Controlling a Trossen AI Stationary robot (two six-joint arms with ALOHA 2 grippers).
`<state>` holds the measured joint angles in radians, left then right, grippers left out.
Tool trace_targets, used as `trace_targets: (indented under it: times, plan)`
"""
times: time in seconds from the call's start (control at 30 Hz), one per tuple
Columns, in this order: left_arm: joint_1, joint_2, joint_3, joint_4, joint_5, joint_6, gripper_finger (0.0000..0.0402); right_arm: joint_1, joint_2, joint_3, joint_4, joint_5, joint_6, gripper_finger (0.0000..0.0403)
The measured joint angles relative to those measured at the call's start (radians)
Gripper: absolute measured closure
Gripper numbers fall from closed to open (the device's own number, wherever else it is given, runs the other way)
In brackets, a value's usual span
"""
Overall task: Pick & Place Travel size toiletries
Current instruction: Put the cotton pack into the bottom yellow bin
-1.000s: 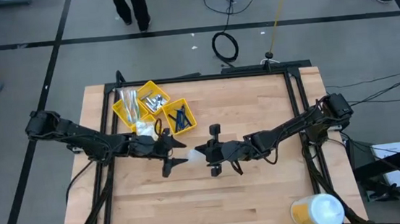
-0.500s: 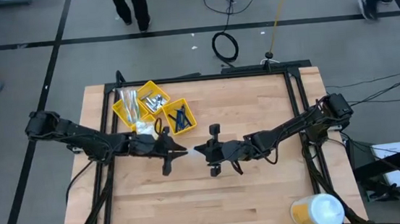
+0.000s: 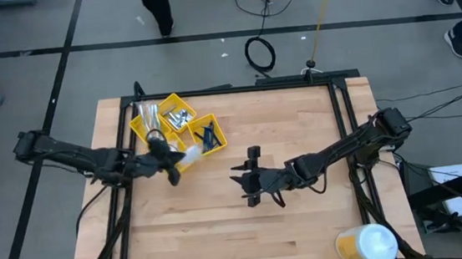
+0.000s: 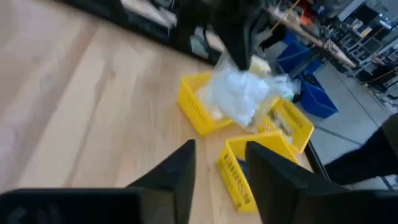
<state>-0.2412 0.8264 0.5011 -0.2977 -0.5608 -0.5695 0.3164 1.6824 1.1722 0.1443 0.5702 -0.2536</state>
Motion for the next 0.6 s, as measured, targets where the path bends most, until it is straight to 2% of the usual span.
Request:
trace_targets:
  times: [0.13, 0.3, 0.47, 0.6]
  plan:
    - [-0.025, -0.059, 0.0, -0.229, -0.081, -0.254, 0.0401, 0.012, -0.008, 0.001, 0.014, 0.007, 0.001, 0.0247]
    - [-0.029, -0.047, 0.0, -0.385, -0.064, -0.449, 0.0401, 0.013, -0.012, 0.0, 0.007, 0.006, 0.003, 0.0223]
    - [-0.029, 0.014, 0.0, -0.399, 0.036, -0.494, 0.0401, 0.01, -0.012, 0.0, 0.008, 0.006, 0.005, 0.0221]
    - [-0.023, 0.088, 0.0, -0.398, 0.048, -0.495, 0.0401, 0.01, -0.012, 0.0, 0.007, 0.006, 0.006, 0.0225]
